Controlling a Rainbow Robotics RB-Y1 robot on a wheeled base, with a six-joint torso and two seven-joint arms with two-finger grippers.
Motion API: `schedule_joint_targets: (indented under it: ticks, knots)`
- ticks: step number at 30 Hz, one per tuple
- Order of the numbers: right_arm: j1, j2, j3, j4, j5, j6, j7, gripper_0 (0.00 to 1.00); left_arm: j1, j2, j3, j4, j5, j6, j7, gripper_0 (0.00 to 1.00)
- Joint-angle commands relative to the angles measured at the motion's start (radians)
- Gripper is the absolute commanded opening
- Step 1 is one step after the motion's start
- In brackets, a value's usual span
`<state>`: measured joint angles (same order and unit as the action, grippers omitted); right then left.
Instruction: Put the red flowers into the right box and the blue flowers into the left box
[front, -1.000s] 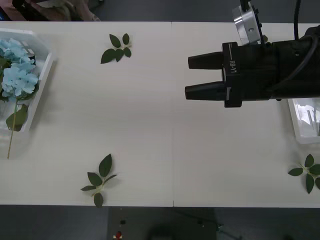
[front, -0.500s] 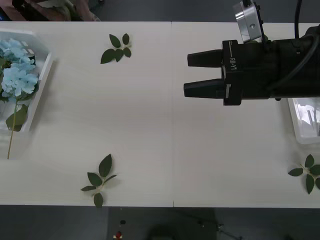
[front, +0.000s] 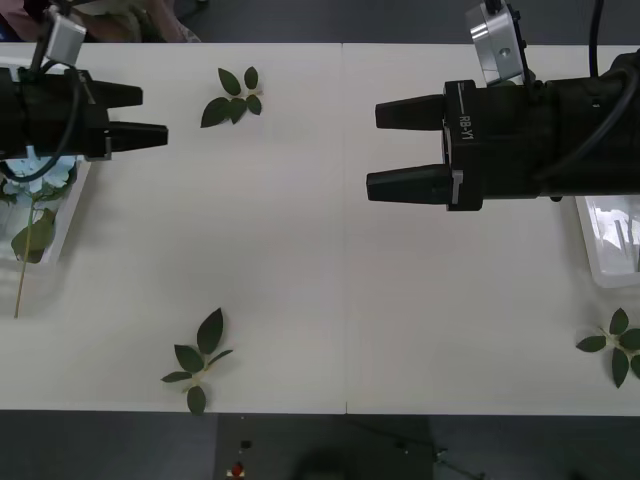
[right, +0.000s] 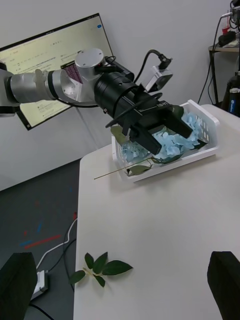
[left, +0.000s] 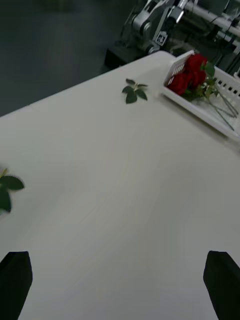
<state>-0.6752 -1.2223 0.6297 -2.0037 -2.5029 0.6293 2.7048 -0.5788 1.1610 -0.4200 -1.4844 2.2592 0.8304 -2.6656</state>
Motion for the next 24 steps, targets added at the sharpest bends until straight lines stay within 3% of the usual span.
schedule_joint_targets:
  ticks: [1, 8, 16, 24]
  knots:
    - [-0.014, -0.019, 0.004, -0.018, -0.004, -0.003, 0.0, 1.0, -0.003, -0.049, 0.018, -0.126, -0.02, -0.113, -0.025, 1.0]
    - [-0.014, -0.019, 0.004, -0.018, -0.004, -0.003, 0.0, 1.0, 0.128, -0.012, 0.032, -0.398, -0.018, -0.286, -0.022, 1.0]
    - [-0.014, -0.019, 0.004, -0.018, -0.004, -0.003, 0.0, 1.0, 0.094, 0.075, 0.03, -0.441, -0.017, -0.197, -0.011, 1.0]
    - [-0.014, -0.019, 0.004, -0.018, -0.004, -0.003, 0.0, 1.0, 0.099, 0.135, 0.03, -0.488, -0.007, -0.195, -0.007, 1.0]
